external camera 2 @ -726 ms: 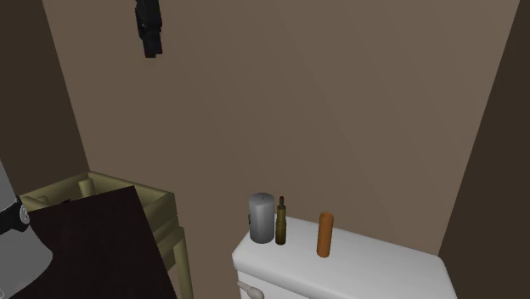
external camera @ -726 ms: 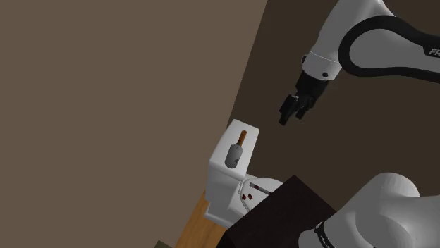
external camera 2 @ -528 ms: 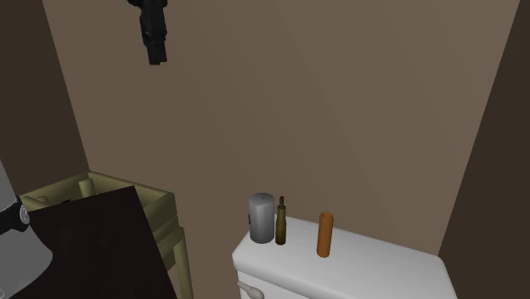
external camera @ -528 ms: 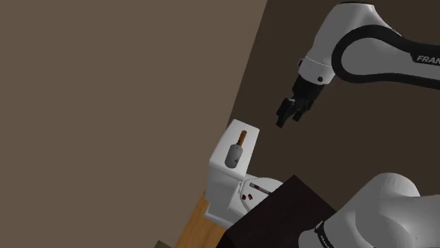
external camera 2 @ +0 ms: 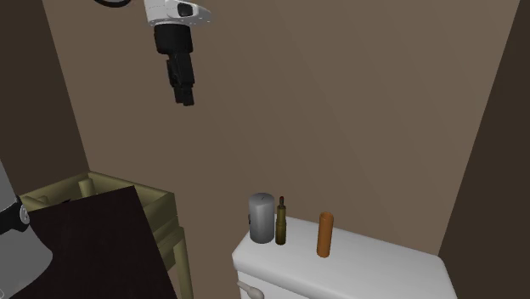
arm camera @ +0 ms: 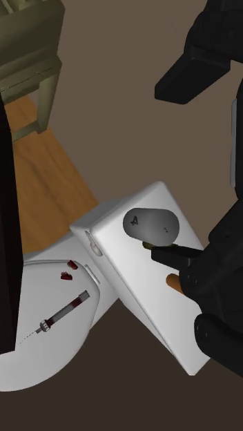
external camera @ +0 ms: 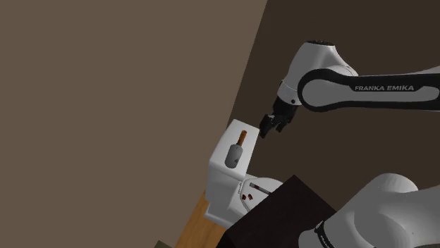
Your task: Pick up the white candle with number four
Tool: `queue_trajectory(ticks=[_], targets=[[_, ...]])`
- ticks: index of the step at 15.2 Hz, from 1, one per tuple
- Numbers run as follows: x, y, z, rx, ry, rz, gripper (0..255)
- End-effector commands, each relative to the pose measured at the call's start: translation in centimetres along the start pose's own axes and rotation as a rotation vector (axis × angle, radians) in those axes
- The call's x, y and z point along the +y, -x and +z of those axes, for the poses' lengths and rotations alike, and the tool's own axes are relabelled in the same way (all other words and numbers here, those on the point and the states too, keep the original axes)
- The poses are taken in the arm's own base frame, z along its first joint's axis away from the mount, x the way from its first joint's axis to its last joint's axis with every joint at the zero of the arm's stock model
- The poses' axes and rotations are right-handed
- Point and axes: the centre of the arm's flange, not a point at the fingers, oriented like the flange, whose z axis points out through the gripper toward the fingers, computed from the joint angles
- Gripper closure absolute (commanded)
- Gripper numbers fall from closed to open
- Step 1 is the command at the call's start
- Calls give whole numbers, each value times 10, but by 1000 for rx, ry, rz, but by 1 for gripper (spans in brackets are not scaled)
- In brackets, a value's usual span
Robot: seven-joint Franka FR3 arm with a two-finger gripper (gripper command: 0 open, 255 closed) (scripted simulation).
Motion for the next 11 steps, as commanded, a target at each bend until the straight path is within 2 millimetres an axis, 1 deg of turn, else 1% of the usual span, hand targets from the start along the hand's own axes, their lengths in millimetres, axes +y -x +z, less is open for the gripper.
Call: queue_trajectory(ticks=[1, 11], targets=[[3, -10, 25, 11, 4, 8, 0], [16, -61, 143, 50, 26, 50, 0]])
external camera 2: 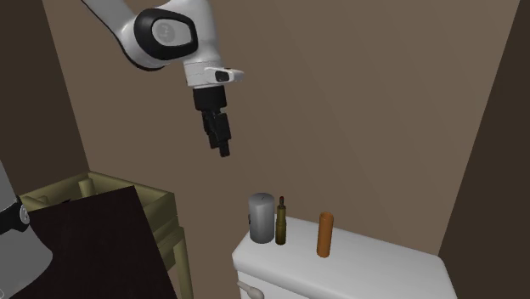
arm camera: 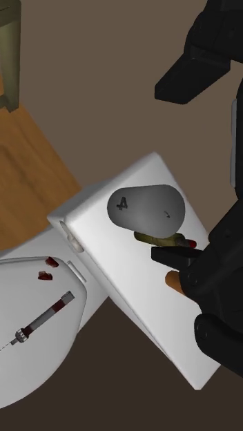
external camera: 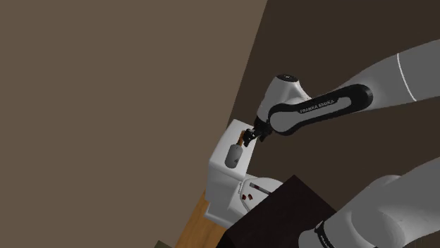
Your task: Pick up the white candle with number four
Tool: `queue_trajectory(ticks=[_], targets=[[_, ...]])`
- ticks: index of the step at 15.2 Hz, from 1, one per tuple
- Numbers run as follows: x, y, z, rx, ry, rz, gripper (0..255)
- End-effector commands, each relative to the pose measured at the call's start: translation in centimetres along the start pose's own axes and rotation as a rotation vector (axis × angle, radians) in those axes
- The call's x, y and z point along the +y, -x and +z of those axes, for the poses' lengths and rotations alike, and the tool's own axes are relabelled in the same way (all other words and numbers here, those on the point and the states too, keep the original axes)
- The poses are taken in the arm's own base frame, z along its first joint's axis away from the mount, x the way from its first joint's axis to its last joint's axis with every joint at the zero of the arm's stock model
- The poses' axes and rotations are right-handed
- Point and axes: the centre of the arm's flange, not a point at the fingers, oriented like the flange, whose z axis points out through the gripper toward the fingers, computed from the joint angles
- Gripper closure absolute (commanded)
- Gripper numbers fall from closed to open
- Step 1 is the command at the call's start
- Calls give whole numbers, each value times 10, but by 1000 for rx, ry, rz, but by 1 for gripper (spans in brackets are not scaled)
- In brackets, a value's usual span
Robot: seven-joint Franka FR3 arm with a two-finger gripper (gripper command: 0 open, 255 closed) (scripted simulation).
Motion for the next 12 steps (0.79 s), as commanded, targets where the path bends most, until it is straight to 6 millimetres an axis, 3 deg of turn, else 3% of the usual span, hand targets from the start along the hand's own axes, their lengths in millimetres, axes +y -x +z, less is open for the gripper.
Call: queue_trajectory(ticks=[1, 11, 12], targets=[[0, -9, 28, 10, 3, 8, 0], [13, -59, 147, 49, 25, 50, 0], [14, -61, 150, 50, 26, 52, 0]])
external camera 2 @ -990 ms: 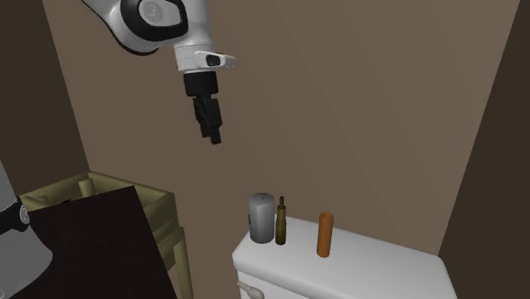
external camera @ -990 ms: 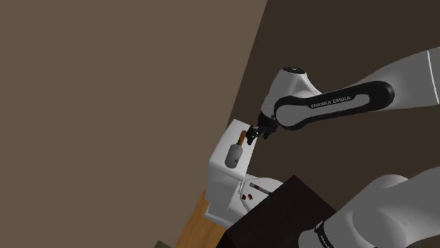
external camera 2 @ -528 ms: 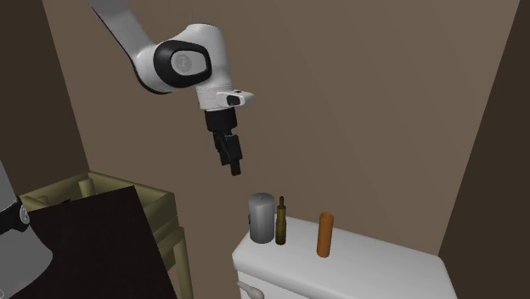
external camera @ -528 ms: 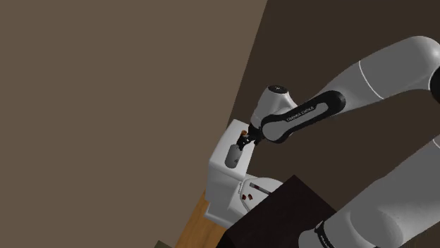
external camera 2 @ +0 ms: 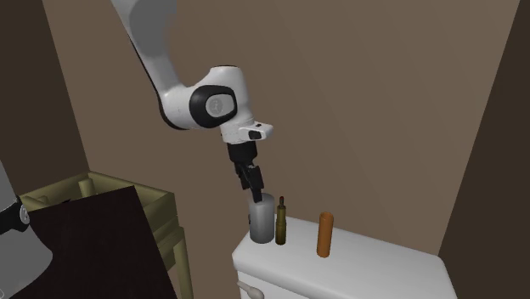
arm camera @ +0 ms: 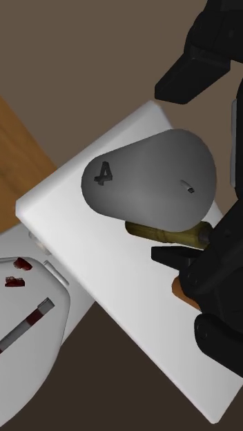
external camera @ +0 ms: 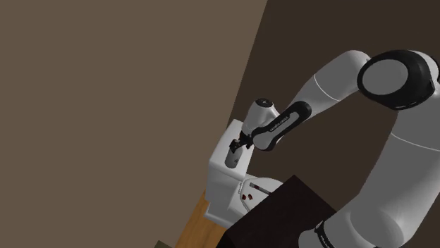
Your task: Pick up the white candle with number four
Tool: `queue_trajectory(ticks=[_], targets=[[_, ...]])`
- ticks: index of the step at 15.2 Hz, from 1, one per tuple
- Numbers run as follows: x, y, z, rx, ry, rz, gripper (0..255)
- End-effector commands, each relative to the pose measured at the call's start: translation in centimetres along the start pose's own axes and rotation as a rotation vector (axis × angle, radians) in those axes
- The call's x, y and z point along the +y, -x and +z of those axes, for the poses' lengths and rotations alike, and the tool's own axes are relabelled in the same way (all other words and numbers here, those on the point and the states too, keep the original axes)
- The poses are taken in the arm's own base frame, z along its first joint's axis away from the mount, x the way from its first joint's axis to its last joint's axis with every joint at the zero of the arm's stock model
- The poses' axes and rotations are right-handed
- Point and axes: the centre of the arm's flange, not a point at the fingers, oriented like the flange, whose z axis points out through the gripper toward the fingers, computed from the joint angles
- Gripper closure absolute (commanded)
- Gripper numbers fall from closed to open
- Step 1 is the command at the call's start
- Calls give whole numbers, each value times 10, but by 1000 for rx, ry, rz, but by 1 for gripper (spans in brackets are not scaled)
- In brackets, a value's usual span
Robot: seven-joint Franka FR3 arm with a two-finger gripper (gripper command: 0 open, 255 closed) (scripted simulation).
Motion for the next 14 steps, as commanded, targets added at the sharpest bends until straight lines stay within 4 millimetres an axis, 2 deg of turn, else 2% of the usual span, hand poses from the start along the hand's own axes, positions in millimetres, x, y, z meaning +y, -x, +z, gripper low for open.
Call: queue_trajectory(ticks=[1, 7, 9, 10, 14], targets=[[1, -4, 15, 3, 1, 3, 0], [-3, 1, 49, 3, 1, 3, 0], [-3, 1, 49, 3, 1, 3, 0], [-2, 1, 48, 3, 1, 3, 255], [-2, 1, 49, 3, 1, 3, 255]])
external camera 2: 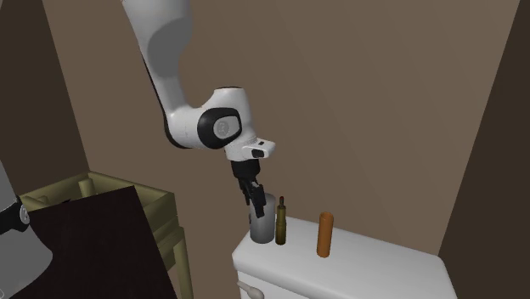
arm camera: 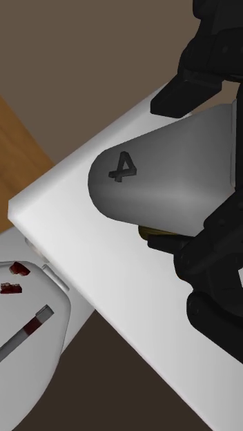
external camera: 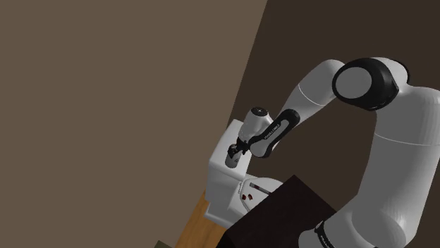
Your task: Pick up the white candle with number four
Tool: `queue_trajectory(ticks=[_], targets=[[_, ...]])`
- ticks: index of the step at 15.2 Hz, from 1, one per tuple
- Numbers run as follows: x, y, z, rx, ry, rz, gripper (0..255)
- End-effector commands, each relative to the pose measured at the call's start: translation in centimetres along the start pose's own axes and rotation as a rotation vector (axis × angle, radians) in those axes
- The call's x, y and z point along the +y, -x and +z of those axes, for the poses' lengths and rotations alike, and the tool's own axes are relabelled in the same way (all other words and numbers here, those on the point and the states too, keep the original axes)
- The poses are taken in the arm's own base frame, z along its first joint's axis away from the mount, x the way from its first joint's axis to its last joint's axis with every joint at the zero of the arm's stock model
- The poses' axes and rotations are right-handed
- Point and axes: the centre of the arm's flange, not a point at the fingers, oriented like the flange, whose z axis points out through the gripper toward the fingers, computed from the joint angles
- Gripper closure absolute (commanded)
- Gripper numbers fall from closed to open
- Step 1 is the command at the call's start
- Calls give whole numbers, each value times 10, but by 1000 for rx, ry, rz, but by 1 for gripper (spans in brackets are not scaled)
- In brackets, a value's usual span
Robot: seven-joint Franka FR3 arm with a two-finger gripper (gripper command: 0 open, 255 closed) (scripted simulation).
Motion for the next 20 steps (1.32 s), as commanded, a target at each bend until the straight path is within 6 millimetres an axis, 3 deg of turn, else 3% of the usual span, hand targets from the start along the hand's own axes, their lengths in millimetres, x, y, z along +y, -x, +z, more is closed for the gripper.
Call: queue_trajectory(ticks=[1, 5, 20], targets=[[0, 1, 1, -3, 1, 0, 255], [0, 1, 2, -3, 1, 0, 255], [8, -10, -76, -3, 1, 0, 255]])
